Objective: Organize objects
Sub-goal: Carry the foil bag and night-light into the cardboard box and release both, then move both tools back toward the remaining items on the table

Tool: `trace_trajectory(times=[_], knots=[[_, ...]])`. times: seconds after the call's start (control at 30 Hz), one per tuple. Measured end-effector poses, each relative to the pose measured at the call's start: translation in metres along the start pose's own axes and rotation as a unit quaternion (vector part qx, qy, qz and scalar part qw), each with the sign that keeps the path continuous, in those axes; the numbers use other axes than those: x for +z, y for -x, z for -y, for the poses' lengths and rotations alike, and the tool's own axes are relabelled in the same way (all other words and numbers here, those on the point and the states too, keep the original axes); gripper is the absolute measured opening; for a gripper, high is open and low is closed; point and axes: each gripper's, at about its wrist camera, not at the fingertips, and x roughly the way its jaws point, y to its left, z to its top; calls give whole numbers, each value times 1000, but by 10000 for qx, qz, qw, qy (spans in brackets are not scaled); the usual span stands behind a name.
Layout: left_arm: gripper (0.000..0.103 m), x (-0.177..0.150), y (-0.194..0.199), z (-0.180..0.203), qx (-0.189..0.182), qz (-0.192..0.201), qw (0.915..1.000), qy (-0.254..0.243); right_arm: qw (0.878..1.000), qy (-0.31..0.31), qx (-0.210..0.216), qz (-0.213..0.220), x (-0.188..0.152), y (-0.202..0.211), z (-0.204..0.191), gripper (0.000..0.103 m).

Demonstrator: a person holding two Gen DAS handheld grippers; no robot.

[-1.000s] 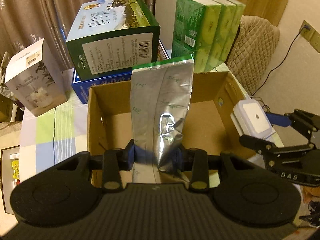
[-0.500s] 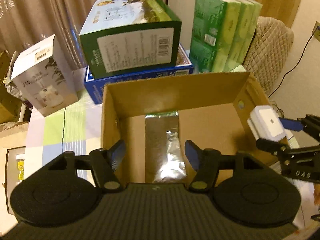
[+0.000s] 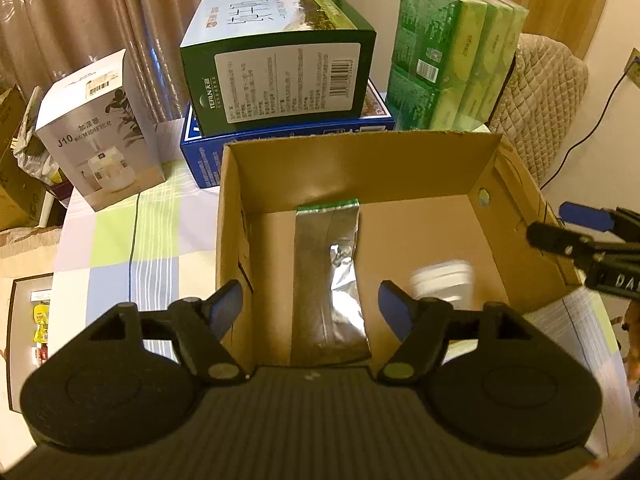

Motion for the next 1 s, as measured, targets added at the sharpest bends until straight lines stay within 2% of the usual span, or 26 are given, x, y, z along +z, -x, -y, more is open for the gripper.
trace_trajectory(times=[0.1, 0.4, 0.57, 1.0], knots=[[71, -9, 4, 2, -30, -11, 10000, 31, 10000, 5, -23, 24, -3, 14, 0, 75], [83, -50, 40, 11, -39, 64, 10000, 60, 9997, 208, -40, 87, -27, 77, -20, 75], [89, -82, 70, 14, -57, 135, 9996, 241, 9997, 219, -58, 67, -50, 119, -31, 76], [102, -175, 143, 39, 39, 334, 9993, 164, 9996, 267, -33, 34, -115, 208, -53, 77]])
